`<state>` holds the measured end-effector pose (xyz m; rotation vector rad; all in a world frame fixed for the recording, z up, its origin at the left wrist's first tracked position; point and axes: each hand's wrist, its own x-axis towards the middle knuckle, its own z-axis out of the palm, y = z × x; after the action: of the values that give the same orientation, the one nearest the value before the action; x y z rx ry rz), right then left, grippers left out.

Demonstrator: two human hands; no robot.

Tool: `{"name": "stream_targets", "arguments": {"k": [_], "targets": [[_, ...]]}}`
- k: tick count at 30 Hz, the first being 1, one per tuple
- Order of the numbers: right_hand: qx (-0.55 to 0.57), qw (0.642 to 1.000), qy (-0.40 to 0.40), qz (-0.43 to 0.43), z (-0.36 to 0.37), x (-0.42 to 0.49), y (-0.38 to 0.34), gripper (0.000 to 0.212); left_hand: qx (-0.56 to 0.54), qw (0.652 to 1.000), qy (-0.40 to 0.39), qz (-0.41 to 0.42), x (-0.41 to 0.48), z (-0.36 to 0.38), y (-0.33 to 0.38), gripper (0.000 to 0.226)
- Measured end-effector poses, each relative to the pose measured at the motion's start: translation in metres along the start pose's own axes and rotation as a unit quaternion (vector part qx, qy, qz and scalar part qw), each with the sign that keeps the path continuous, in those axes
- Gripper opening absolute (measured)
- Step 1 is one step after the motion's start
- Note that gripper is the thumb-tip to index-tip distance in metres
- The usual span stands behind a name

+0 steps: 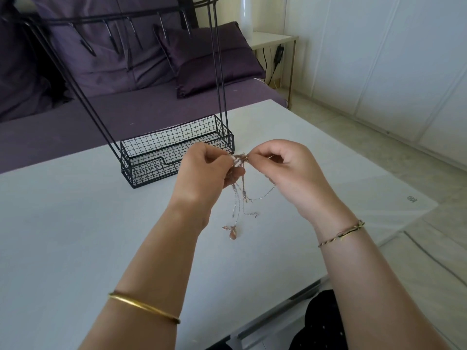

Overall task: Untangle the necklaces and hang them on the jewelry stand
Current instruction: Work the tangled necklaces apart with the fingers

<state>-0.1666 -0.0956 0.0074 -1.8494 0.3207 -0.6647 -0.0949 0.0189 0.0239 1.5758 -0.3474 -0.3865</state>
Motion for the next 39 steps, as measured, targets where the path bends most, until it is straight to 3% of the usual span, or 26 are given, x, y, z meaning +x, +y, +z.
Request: {"name": "stream_targets", "arguments": {"k": [7, 11, 16, 24, 32, 39], "targets": [[0.028, 0.999, -0.005, 0.029, -0.0017, 0.0016, 0.0019, 0.017, 0.007, 0.999, -0.034, 0.026, -0.0030, 0.0001, 0.0033, 0.028], [0.058, 0.997, -0.005, 0.043, -0.0020, 0.0013, 0.0022, 0.019, 0.112, 0.988, -0.055, 0.091, -0.0043, -0.0011, 0.0005, 0.018], [0.093, 0.994, -0.025, 0.058, -0.0026, 0.0010, 0.0035, 0.016, 0.140, 0.983, -0.019, 0.119, -0.0036, -0.0027, -0.0002, 0.016], [0.102, 0.992, -0.006, 0.072, -0.0041, 0.0013, 0.0025, 0.021, 0.112, 0.989, -0.006, 0.093, -0.0004, -0.0026, -0.0013, 0.018], [0.148, 0.985, 0.027, 0.081, -0.0027, 0.0014, 0.0015, 0.021, 0.152, 0.987, -0.021, 0.051, 0.0005, -0.0049, -0.0037, 0.021], [0.123, 0.989, 0.054, 0.055, -0.0007, 0.0006, 0.0016, 0.016, 0.131, 0.991, -0.019, 0.007, 0.0002, -0.0055, -0.0026, 0.011]]}}
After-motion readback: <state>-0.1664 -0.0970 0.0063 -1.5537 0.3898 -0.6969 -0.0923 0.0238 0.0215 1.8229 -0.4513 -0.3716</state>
